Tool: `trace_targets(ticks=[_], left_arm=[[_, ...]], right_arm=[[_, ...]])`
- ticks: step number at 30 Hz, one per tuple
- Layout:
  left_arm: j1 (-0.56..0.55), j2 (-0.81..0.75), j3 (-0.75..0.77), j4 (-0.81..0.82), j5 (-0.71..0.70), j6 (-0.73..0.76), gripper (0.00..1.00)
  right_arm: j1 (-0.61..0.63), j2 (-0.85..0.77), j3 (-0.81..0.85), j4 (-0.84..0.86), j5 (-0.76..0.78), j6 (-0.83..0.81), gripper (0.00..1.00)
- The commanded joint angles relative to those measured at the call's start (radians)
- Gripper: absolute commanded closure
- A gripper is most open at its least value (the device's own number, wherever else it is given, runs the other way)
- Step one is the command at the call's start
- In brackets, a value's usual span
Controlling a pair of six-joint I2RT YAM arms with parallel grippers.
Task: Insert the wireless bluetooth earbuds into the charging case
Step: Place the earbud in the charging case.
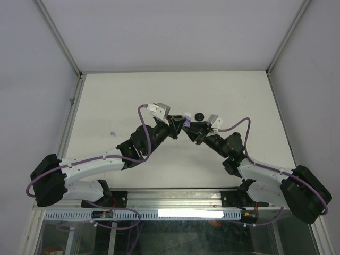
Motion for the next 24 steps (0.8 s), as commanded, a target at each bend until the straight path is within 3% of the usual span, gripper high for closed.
trace_targets(ticks=[1, 24], left_arm=[[-0.011, -0.014, 0.006, 0.011, -0.01, 0.02, 0.86], [-0.012, 0.013, 0.004, -0.022, -0.057, 0.015, 0.85]], right_arm=[[0.003, -0.027, 0.025, 0.067, 0.02, 0.001, 1.0], [0.003, -0.039, 0.022, 0.069, 0.021, 0.011, 1.0]])
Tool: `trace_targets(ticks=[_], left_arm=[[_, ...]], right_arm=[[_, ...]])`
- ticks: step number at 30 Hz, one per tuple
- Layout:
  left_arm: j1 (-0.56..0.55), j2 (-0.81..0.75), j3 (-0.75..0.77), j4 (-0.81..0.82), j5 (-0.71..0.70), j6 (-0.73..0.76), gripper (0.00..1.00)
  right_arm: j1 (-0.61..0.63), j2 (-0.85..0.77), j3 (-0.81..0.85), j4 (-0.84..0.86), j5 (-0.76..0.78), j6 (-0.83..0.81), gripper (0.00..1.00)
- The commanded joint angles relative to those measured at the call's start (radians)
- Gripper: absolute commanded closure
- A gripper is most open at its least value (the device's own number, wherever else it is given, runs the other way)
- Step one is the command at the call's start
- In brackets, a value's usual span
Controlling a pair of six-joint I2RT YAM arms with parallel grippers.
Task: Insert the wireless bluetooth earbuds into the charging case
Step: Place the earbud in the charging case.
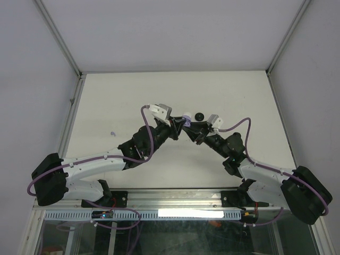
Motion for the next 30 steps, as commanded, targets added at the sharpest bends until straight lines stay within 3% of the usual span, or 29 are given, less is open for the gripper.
trace_targets(ticks=[1, 5, 9, 15, 25, 30], left_arm=[[-0.011, 0.0, 0.005, -0.004, -0.028, 0.016, 0.85], [-0.011, -0.002, 0.008, -0.007, 0.011, 0.003, 0.82], [-0.011, -0.014, 0.013, -0.023, 0.024, -0.011, 0.65], [-0.01, -0.041, 0.039, -0.097, -0.007, -0.046, 0.51], [-0.008, -0.113, 0.124, -0.364, -0.213, -0.11, 0.37], [0.031, -0.141, 0.139, -0.497, -0.234, -0.157, 0.4]], right_arm=[[0.003, -0.031, 0.022, 0.071, 0.016, 0.009, 1.0], [0.003, -0.033, 0.022, 0.068, 0.017, 0.009, 1.0], [0.003, -0.03, 0.022, 0.067, 0.02, 0.009, 1.0], [0.003, -0.024, 0.021, 0.063, 0.027, 0.009, 1.0], [0.002, -0.017, -0.001, 0.048, 0.06, 0.006, 1.0], [0.003, -0.008, -0.018, 0.054, 0.062, 0.016, 1.0]])
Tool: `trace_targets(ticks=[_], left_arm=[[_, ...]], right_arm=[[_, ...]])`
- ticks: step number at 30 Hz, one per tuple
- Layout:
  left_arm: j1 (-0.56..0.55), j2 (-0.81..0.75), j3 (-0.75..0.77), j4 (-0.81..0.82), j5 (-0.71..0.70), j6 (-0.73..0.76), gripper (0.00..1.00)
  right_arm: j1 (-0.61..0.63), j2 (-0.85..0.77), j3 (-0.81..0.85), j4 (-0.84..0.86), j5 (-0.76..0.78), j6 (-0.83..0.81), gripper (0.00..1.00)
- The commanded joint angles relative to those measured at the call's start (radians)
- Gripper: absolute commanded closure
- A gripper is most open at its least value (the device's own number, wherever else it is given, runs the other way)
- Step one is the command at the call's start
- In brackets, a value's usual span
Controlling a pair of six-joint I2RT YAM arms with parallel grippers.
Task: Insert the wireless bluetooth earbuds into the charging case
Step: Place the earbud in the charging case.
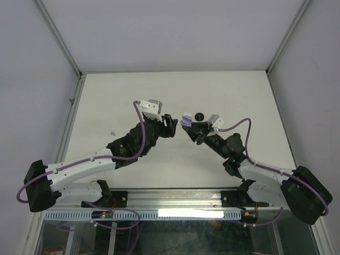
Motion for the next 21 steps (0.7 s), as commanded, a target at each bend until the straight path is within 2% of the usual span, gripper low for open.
trace_targets(ticks=[1, 7, 13, 21], left_arm=[[0.052, -0.043, 0.054, -0.161, -0.06, -0.076, 0.4], [0.219, -0.053, 0.045, -0.367, 0.011, -0.215, 0.37], [0.403, -0.04, 0.015, -0.519, 0.052, -0.27, 0.38], [0.659, 0.043, -0.015, -0.589, 0.092, -0.26, 0.42]], right_arm=[[0.003, -0.006, -0.01, 0.068, 0.026, 0.008, 1.0], [0.002, -0.023, -0.019, 0.032, 0.049, -0.01, 1.0], [0.002, -0.029, -0.049, 0.017, 0.068, -0.015, 1.0], [0.002, -0.03, -0.045, 0.0, 0.069, -0.021, 1.0]])
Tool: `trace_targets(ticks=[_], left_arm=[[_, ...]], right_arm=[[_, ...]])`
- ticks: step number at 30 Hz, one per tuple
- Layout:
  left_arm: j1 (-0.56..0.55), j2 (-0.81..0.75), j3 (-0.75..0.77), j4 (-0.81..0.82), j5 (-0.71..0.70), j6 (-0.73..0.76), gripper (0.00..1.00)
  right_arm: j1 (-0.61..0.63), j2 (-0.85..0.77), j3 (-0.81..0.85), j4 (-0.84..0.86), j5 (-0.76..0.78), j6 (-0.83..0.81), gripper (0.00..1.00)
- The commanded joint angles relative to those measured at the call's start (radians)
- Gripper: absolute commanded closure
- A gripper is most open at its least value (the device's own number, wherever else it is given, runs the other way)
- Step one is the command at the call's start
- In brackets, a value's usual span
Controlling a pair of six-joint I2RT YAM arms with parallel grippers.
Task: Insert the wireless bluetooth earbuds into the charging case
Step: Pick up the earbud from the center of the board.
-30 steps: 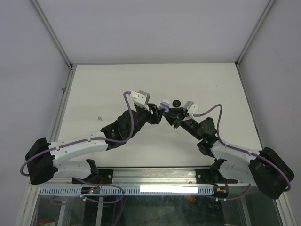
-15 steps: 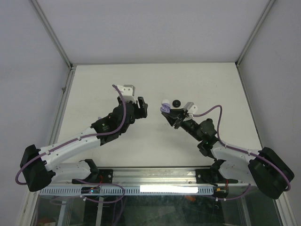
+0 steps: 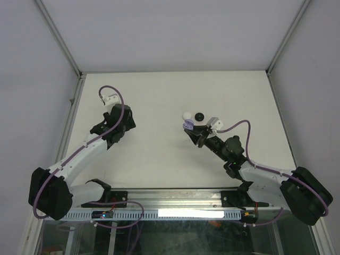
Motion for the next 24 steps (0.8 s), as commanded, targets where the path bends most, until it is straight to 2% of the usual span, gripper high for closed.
trace_targets(ticks=[1, 11, 24], left_arm=[[0.127, 0.058, 0.0, -0.049, 0.048, -0.002, 0.43], [0.327, 0.325, 0.126, -0.108, 0.124, 0.107, 0.48], [0.442, 0.494, 0.202, -0.119, 0.234, 0.164, 0.6]], right_arm=[[0.002, -0.02, 0.007, 0.036, 0.022, -0.015, 1.0], [0.002, -0.03, 0.006, 0.03, 0.026, -0.022, 1.0], [0.001, -0.03, 0.005, 0.027, 0.023, -0.023, 1.0]])
